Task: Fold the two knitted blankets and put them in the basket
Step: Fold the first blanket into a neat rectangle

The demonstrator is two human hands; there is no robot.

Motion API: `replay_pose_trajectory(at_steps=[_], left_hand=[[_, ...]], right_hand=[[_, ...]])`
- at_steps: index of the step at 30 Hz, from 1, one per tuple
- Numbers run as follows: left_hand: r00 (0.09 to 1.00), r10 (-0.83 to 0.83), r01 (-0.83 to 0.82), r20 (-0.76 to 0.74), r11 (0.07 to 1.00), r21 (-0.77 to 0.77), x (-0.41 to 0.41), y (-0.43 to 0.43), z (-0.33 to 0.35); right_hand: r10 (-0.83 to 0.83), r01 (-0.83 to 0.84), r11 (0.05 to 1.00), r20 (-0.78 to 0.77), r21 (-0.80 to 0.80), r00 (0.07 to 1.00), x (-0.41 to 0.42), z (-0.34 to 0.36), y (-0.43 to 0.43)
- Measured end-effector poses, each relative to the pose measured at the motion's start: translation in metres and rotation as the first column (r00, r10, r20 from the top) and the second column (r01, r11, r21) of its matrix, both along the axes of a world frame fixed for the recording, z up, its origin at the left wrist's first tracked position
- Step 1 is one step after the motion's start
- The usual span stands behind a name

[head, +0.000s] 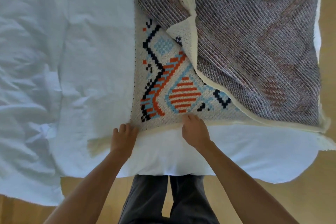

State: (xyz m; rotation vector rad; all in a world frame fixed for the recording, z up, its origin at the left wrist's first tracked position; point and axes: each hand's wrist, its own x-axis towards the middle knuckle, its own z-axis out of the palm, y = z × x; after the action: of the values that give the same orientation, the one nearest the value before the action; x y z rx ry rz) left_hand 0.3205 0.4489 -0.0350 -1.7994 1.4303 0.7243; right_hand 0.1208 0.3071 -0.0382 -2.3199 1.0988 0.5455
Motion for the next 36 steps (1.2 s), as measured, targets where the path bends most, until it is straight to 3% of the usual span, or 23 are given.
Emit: replay_pose_trajectory(at_steps=[3, 7, 11, 15, 18, 21, 25, 29, 36], left_hand=[[0.995, 0.104, -0.104, 0.011, 0.992, 0.074, -0.005, -0.033, 0.002], [0.977, 0.192, -0.207, -0.087, 0.954, -0.217, -0.019, -0.102, 0.002], [0.975, 0.043, -0.154, -0.219, 0.839, -0.521, -0.032, -0.188, 0.004], [0.948, -0.231, -0.002, -0.219, 0.683, -0.73, -0.042, -0.267, 0.009], [0.936, -0.33, 0.191, -0.123, 0.768, -0.611, -0.039, -0.304, 0.011], [0.939, -0.332, 0.335, 0.086, 0.838, -0.43, -0.022, -0.324, 0.012], [0.934, -0.24, 0.326, 0.265, 0.876, -0.355, 0.014, -0.33, 0.015], [0.963, -0.067, 0.146, 0.26, 0.943, -0.299, 0.037, -0.304, 0.011], [0.992, 0.03, 0.006, 0.123, 0.959, -0.283, 0.021, -0.207, -0.005]], right_hand=[[-0.049, 0.052, 0.996, 0.051, -0.067, 0.997, -0.005, 0.006, -0.031], [-0.138, 0.145, 0.975, 0.051, -0.166, 0.989, -0.01, 0.009, -0.075], [-0.172, 0.166, 0.947, 0.002, -0.275, 0.985, -0.016, 0.01, -0.109], [-0.189, 0.182, 0.937, 0.005, -0.298, 0.982, -0.022, 0.005, -0.131], [-0.162, 0.153, 0.947, -0.009, -0.283, 0.987, -0.024, -0.001, -0.138], [-0.144, 0.138, 0.96, -0.005, -0.246, 0.99, -0.025, -0.008, -0.144], [-0.136, 0.131, 0.972, -0.011, -0.194, 0.991, -0.026, -0.015, -0.155], [-0.175, 0.181, 0.972, 0.047, -0.152, 0.983, -0.027, -0.015, -0.16], [-0.192, 0.211, 0.968, 0.14, -0.139, 0.972, -0.037, -0.011, -0.149]])
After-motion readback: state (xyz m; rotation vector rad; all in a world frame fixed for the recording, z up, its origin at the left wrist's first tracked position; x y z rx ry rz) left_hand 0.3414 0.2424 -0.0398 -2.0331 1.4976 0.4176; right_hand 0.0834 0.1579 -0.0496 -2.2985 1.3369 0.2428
